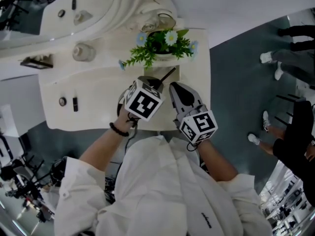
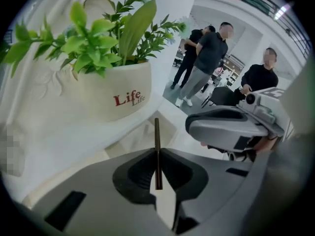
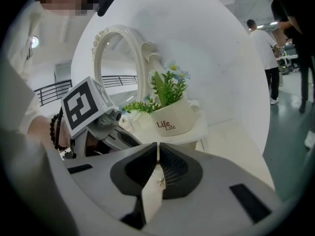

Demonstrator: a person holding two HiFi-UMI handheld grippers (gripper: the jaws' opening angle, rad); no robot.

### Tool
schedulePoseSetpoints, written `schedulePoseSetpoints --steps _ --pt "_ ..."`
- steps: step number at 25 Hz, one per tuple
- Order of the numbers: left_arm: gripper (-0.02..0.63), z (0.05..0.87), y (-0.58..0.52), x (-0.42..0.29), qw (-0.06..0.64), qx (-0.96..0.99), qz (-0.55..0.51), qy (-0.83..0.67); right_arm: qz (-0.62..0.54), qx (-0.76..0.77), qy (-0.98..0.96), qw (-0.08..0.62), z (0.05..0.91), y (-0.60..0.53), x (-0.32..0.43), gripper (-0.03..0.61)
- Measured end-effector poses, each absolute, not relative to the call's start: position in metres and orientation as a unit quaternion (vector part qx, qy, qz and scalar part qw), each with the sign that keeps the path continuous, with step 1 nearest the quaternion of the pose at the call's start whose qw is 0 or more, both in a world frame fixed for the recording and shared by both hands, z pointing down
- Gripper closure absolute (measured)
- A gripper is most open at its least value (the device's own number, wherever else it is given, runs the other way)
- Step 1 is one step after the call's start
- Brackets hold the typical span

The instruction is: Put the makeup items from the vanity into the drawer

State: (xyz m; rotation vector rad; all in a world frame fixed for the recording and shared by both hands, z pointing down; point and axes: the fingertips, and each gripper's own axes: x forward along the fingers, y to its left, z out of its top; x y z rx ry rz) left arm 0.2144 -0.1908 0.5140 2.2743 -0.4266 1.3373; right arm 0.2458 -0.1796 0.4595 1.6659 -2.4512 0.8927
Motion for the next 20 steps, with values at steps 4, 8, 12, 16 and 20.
schedulePoseSetpoints --steps 4,8,12,16,20 --pt "0.558 0.509 -0.199 0.221 0.25 0.844 0.443 -0.171 0.29 0.544 -0.786 0.027 0.464 -0.182 0.246 0.545" --pt "0.558 0.51 -0.207 0.223 0.274 0.843 0.419 -0.195 0.297 0.549 -0.781 0.027 0.467 -0.187 0.247 0.545" --pt "0.558 0.512 -0.211 0.231 0.275 0.846 0.412 -0.197 0.308 0.553 -0.773 0.03 0.472 -0.194 0.245 0.545" --pt "0.558 0.518 -0.212 0.232 0.267 0.845 0.426 -0.18 0.317 0.559 -0.766 0.027 0.476 -0.199 0.247 0.545" --pt "0.558 0.518 -0.212 0.228 0.258 0.847 0.434 -0.165 0.317 0.561 -0.764 0.021 0.473 -0.201 0.248 0.545"
